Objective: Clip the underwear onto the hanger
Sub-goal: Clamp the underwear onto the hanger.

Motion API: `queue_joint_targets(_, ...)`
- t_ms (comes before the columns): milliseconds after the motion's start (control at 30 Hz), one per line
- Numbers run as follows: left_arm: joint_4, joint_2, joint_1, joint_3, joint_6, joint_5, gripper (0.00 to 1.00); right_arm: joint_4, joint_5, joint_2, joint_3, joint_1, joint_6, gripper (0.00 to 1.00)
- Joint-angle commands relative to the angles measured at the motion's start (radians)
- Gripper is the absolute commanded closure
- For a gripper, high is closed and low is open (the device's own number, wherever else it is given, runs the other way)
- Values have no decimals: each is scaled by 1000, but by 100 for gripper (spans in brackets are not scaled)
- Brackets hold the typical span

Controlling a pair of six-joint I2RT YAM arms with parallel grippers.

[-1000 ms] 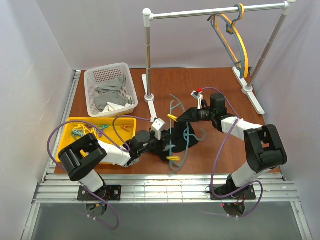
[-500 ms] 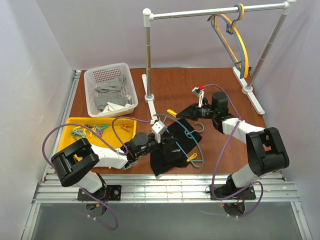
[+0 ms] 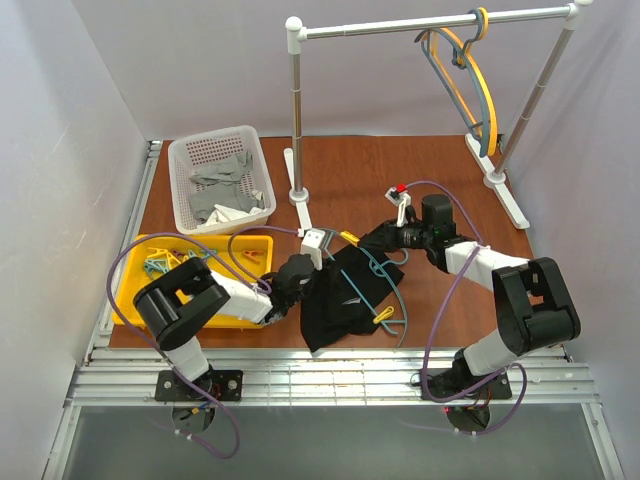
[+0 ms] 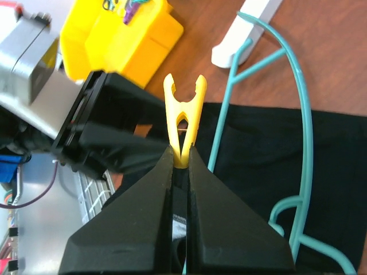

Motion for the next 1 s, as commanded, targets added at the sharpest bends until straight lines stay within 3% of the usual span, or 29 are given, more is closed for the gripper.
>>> queue_joint_targets(0, -10, 48, 37, 52, -57, -50, 59, -69, 50, -64, -26, 4, -79, 99)
queue_joint_targets(233, -33, 163, 114, 135, -89, -50, 60, -106, 66, -153, -108, 4, -106, 99)
queue_joint_targets(333, 52, 199, 143, 122, -89, -17, 61, -112, 60, -179, -126, 4, -115, 99)
queue_joint_targets(600, 88, 262, 154, 187, -80, 28, 62, -133, 44, -187, -155, 6, -137, 99)
queue_joint_targets(967, 149, 297, 154, 241, -22, 118, 93, -173, 60, -184, -184, 8, -163, 99)
